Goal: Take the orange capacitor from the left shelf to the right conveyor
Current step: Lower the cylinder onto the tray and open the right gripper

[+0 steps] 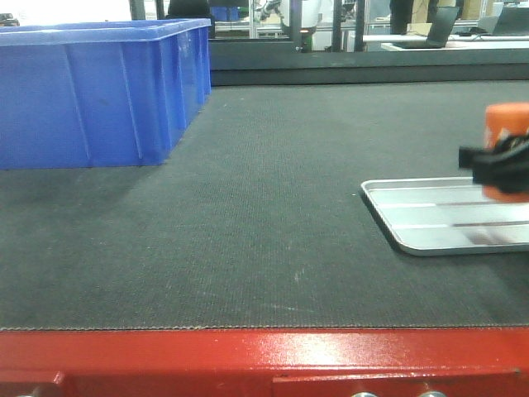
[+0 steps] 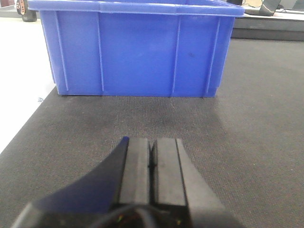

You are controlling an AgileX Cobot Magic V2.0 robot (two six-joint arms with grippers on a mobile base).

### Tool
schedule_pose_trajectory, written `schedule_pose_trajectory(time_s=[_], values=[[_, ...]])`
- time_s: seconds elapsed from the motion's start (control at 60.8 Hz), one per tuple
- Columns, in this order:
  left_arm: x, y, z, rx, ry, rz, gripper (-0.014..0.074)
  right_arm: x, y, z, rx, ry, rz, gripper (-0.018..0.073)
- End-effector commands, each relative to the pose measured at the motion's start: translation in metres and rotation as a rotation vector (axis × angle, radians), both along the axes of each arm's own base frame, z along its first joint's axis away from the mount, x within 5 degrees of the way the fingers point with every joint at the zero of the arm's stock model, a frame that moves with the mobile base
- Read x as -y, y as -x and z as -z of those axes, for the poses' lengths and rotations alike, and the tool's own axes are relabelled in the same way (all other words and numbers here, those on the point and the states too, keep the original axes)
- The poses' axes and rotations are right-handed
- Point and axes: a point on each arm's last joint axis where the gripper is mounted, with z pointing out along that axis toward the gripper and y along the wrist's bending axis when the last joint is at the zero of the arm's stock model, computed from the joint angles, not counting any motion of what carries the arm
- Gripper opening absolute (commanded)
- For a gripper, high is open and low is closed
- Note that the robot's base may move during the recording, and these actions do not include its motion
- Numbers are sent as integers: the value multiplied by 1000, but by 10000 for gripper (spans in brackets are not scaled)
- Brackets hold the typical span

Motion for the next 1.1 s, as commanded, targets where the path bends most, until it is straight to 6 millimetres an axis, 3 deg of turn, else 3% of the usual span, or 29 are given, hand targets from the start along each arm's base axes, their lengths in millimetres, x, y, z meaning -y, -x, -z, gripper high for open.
schedule_pose_trajectory(time_s=[0.0, 0.148, 0.362, 0.428, 0.642, 0.807, 1.086], values=[[-1, 1, -10, 99, 17, -5, -127, 0, -7, -12, 171, -1, -13, 97], [-1, 1, -10, 99, 17, -5, -127, 0, -9, -1, 138, 37, -17, 97], [-1, 1, -10, 99, 17, -5, -127, 0, -9, -1, 137, 37, -17, 129], [-1, 1, -10, 99, 17, -5, -127, 0, -9, -1, 137, 37, -17, 200], [-1, 1, -10, 99, 17, -5, -127, 0, -9, -1, 138, 36, -17, 650], [-1, 1, -10, 99, 17, -5, -127, 0, -7, -6, 139, 33, -16, 630], [-1, 1, -10, 99, 17, -5, -127, 2, 6, -37, 123, 34, -6, 630]])
